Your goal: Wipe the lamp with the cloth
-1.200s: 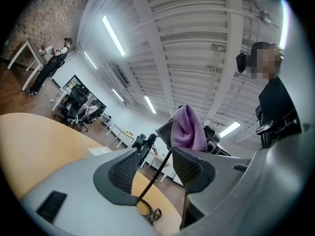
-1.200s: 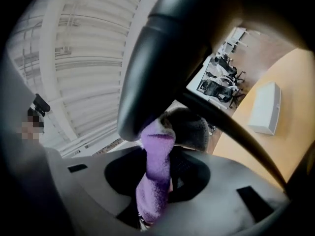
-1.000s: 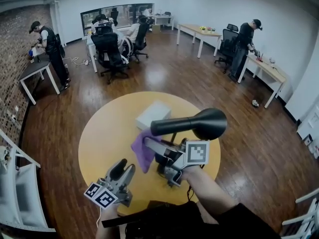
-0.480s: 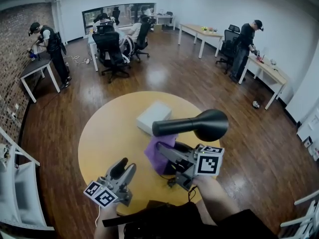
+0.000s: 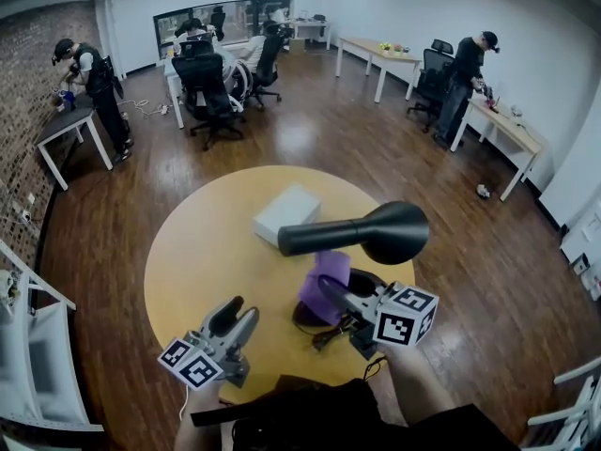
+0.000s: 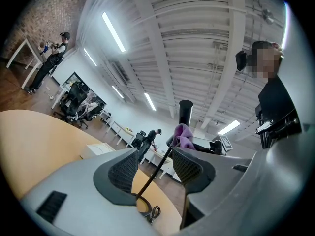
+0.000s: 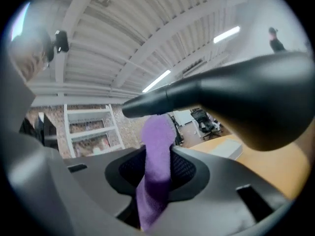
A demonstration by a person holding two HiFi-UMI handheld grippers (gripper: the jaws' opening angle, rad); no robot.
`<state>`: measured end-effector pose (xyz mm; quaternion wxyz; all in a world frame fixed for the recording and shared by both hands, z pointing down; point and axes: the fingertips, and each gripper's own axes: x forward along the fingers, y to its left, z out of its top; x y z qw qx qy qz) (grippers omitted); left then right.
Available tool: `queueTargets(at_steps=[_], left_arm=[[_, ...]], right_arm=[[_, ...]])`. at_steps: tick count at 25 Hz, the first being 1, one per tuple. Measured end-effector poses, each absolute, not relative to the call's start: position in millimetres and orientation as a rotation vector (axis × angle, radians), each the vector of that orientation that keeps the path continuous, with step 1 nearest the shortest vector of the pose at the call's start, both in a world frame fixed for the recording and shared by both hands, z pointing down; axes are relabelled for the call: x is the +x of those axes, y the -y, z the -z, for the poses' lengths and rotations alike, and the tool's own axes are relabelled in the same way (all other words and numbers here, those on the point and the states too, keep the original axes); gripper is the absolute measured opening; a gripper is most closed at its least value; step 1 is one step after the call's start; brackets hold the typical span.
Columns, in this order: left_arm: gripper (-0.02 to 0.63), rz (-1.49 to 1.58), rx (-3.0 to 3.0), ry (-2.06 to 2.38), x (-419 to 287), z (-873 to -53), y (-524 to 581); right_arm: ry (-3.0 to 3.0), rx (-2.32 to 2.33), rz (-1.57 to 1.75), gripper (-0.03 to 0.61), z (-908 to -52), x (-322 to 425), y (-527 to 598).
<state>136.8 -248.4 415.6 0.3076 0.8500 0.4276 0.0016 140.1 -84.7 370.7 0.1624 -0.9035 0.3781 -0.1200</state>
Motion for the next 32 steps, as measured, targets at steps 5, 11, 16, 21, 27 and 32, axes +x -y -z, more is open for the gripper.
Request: queueTargets(at_steps=[5,11,16,21,27,32], left_arm=[[0.208,-0.041,2.249,-1.139,140,-419,240],[0.208,-0.065,2.240,-1.174,141,-419,227],[0.209,-0.070,2.232,-1.187,142,-418,219],[0.209,-0.087,2.229,-1.185,141,-417,216],[0.209,-0.116,2.227,-1.184,140,-429,225],[0.209,-0.154,2.233,-1.193,141,-431,234]], right_arm=[[-0.985,-3.144,0.156,0.114,-365,138,79],[-0.843,-3.214,0.013,0.134,-353,152,79],[-0.931,-3.149,0.028,0.135,-372,160,89],[-0.986,-3.114,0.109,0.135,-399,158,87],[-0.979,-3.074,0.245,0.135,-451,155,90],[-0.955,-3.121,0.456,0.135,-520,156,96]])
